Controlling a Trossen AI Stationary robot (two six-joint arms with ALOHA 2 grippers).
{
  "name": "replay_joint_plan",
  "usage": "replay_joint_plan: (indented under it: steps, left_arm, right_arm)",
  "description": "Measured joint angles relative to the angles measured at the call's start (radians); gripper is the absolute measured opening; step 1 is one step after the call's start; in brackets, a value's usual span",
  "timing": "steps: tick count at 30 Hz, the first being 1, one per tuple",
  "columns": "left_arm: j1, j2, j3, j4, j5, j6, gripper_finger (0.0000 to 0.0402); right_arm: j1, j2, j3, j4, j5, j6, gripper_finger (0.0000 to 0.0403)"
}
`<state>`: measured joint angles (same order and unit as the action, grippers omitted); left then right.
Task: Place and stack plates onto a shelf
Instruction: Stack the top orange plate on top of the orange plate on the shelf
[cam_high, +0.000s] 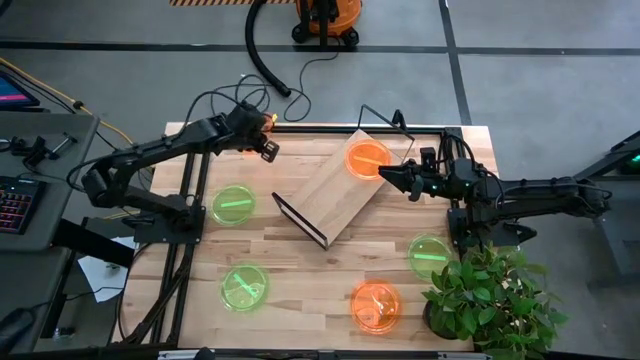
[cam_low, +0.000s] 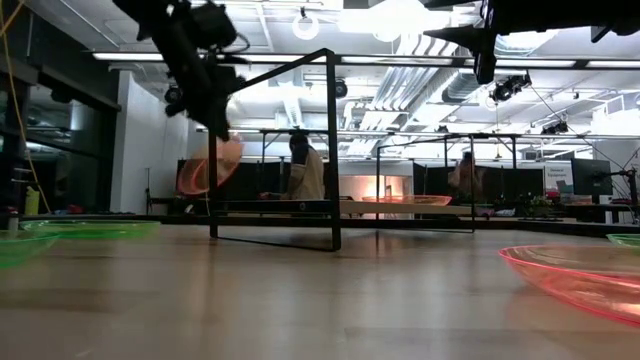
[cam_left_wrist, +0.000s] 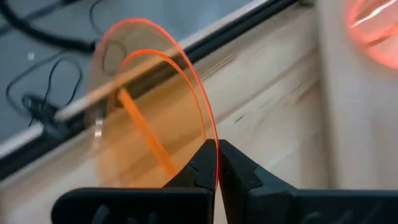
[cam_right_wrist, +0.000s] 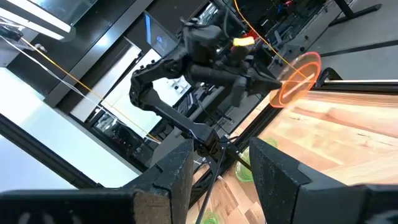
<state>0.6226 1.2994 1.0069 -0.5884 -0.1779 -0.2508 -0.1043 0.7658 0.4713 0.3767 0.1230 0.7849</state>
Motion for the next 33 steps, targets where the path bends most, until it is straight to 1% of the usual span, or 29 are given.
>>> replay_joint_plan:
  steps: [4,9,14,17,20,22,24,27,29,33]
  left_arm:
    - [-0.054,-0.002,0.065,0.004,0.0,0.012,0.0]
    - [-0.151,0.024,0.149,0.011,-0.002,0.059,0.0]
    - [-0.255,0.083,0.239,0.048,-0.018,0.128,0.0]
    - [-0.317,0.135,0.282,0.111,-0.018,0.176,0.0]
    - [-0.375,0.2,0.318,0.17,-0.008,0.257,0.0]
    - [-0.409,0.245,0.329,0.21,-0.008,0.319,0.0]
    - [-0.435,0.289,0.329,0.264,-0.008,0.377,0.0]
    - [-0.461,0.362,0.33,0.345,-0.007,0.43,0.0]
    - [-0.47,0.411,0.33,0.405,-0.007,0.462,0.0]
    - [-0.474,0.496,0.33,0.547,0.02,0.512,0.0]
  right_arm:
    - [0.0,0.0,0.0,0.0,0.0,0.0,0.014]
    - [0.0,0.0,0.0,0.0,0.0,-0.009,0.014]
    - [0.0,0.0,0.0,0.008,0.001,-0.026,0.014]
    - [0.0,0.0,0.0,0.039,0.03,-0.026,0.014]
    - [0.0,0.0,0.0,0.12,0.082,-0.042,0.014]
    - [0.0,0.0,0.0,0.214,0.115,-0.061,0.014]
    - [0.0,0.0,0.0,0.32,0.134,-0.093,0.014]
    - [0.0,-0.001,0.0,0.457,0.137,-0.16,0.014]
    - [0.0,-0.001,0.0,0.501,0.137,-0.191,0.014]
    - [0.0,-0.001,0.0,0.499,0.137,-0.208,0.014]
